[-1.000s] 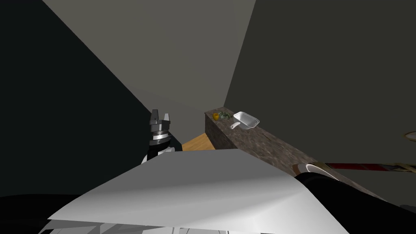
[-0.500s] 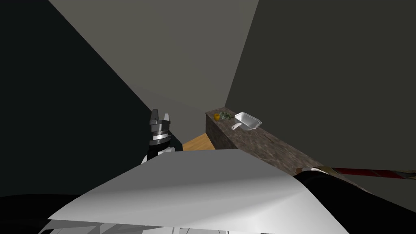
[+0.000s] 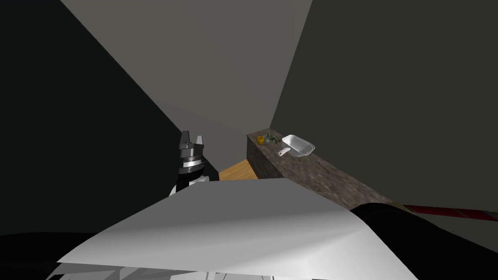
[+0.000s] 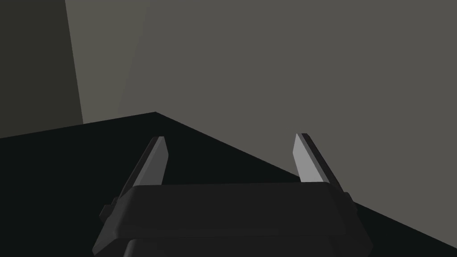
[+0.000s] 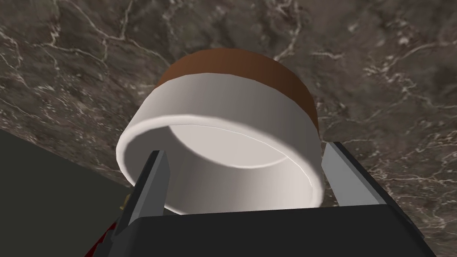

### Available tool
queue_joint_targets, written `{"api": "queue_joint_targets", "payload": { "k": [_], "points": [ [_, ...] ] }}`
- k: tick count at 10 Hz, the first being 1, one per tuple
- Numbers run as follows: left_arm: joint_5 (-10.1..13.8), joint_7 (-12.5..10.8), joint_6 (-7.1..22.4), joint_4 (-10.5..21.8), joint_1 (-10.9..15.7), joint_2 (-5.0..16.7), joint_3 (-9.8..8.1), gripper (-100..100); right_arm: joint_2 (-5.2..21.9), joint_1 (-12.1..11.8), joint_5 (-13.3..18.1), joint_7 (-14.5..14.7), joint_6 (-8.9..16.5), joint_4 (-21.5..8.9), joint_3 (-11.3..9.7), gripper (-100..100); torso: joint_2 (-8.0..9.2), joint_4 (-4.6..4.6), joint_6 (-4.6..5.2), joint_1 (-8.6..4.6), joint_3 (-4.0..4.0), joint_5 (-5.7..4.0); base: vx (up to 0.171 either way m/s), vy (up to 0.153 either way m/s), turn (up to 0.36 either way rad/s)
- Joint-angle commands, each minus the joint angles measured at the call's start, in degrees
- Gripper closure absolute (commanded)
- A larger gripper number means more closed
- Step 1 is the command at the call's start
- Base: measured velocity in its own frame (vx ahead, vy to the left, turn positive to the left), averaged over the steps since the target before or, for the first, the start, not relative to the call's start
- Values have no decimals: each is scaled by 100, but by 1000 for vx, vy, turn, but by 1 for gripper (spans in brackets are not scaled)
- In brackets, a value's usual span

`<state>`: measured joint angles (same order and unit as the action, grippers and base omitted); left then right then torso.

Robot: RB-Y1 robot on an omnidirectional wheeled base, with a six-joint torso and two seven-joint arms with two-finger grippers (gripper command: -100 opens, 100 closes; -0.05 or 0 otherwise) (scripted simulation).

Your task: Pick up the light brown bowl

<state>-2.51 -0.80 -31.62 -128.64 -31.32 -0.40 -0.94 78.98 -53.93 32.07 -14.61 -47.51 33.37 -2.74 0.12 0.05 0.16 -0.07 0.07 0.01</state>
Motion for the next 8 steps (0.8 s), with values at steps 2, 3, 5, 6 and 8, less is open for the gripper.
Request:
{"api": "queue_joint_targets", "payload": {
  "k": [2,3,5,6,8],
  "points": [
    [0,0,0,0,0,0,0,0,1,35,7,12,-29,-85,-11,-100,2,1,0,-1,2,-1,-9,-4,-2],
    [0,0,0,0,0,0,0,0,1,35,7,12,-29,-85,-11,-100,-1,0,0,0,0,0,0,0,0],
    [0,0,0,0,0,0,0,0,137,163,51,-176,115,118,-185,-100,-2,0,-1,1,-1,0,-12,-5,-39],
    [0,0,0,0,0,0,0,0,137,163,51,-176,115,118,-185,-100,2,1,0,-2,1,0,-26,-10,-51],
    [0,0,0,0,0,0,0,0,412,411,135,-534,409,533,-513,-100,7,2,1,-6,4,-2,-39,-26,-112]
  ]
}}
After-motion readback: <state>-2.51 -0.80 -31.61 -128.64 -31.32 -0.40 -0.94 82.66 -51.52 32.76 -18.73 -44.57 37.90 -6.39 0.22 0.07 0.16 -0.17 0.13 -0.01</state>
